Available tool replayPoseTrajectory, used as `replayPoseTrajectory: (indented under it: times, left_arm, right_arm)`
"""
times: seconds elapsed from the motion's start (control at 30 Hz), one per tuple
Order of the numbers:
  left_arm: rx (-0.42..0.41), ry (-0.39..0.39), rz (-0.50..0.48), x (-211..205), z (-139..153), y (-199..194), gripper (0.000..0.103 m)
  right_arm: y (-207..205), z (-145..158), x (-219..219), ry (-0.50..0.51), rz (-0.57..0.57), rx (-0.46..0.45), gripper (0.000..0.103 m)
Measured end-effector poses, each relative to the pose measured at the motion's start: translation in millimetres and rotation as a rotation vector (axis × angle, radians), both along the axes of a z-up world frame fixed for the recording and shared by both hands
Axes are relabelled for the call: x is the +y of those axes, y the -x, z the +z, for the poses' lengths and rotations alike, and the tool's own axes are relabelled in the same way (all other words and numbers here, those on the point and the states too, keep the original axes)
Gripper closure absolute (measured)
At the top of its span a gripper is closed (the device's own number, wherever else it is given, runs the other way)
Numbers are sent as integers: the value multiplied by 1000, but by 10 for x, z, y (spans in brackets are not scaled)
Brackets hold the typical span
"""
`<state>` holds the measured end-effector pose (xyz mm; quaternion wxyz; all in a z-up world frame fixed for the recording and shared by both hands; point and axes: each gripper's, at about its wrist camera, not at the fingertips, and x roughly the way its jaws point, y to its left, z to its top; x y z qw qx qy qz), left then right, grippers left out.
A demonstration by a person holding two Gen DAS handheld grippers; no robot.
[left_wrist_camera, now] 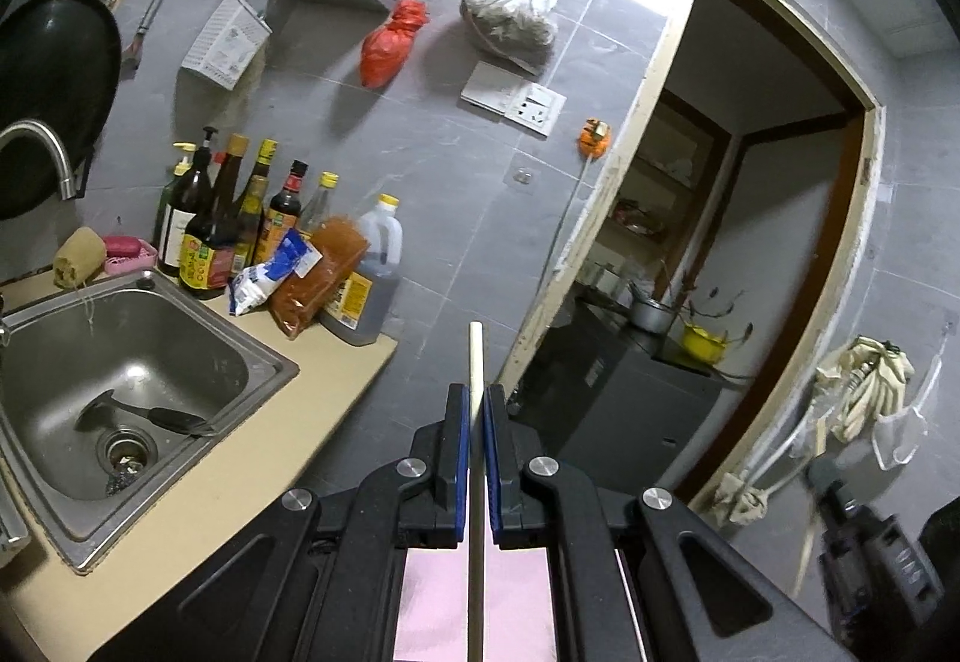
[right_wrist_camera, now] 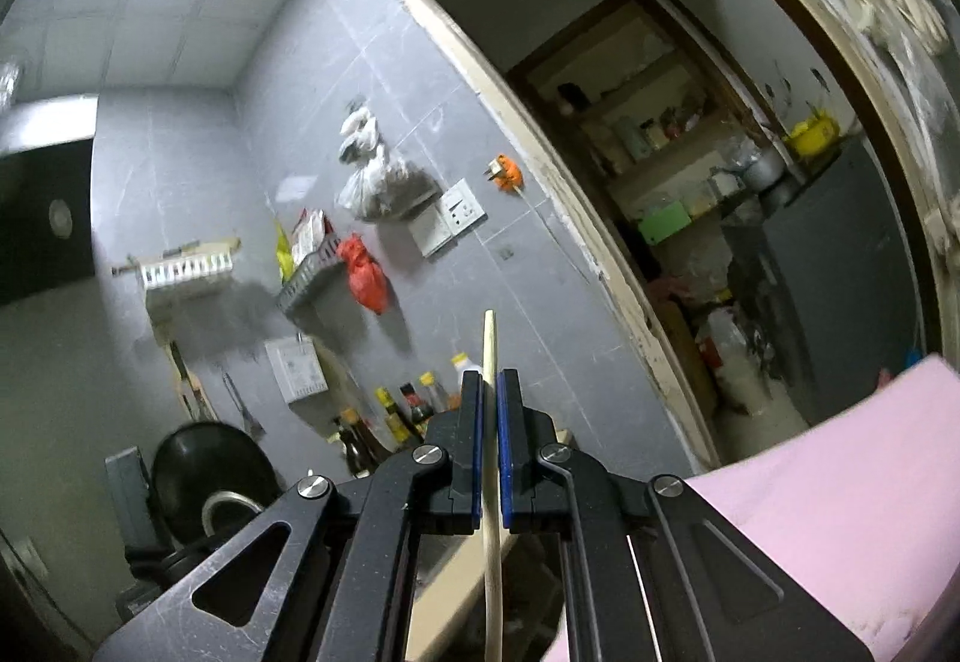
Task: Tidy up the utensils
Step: 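Lift both chopsticks and carry them toward the white holder with both tools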
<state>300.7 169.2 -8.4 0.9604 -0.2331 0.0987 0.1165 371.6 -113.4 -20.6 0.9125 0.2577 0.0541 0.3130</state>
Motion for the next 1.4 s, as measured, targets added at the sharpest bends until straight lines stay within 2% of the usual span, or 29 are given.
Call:
replayPoseTrajectory:
  times: [0.07, 0.23, 0.3, 0.43, 0.73, 0.9, 1.17, 1.4]
  left_arm:
    - [-1, 1, 5, -5, -29, -35, 98]
    - [5, 7, 1, -22, -61, -83, 98]
    - [7, 2, 1, -32, -58, -92, 98]
    - [11, -8, 3, -27, -57, -85, 98]
    - [-5, 24, 30, 51, -95, -12, 98]
    - [-23, 30, 53, 59, -151, 28, 98]
    - [-47, 31, 62, 4, -186, 29, 98]
    - [-47, -25, 72, -39, -199, 25, 98]
  right_arm:
    - [-11, 20, -5, 9, 26, 9, 99]
    - [28, 60, -10, 31, 5, 13, 99]
    - [59, 68, -3, 27, -21, 22, 99]
    - [244, 14, 45, -5, -144, 38, 99]
    - [533, 2, 325, 85, -309, -103, 99]
    - [575, -18, 349, 72, -341, -143, 99]
    - [528, -111, 352, 78, -356, -136, 99]
    - [506, -134, 379, 97, -374, -143, 99]
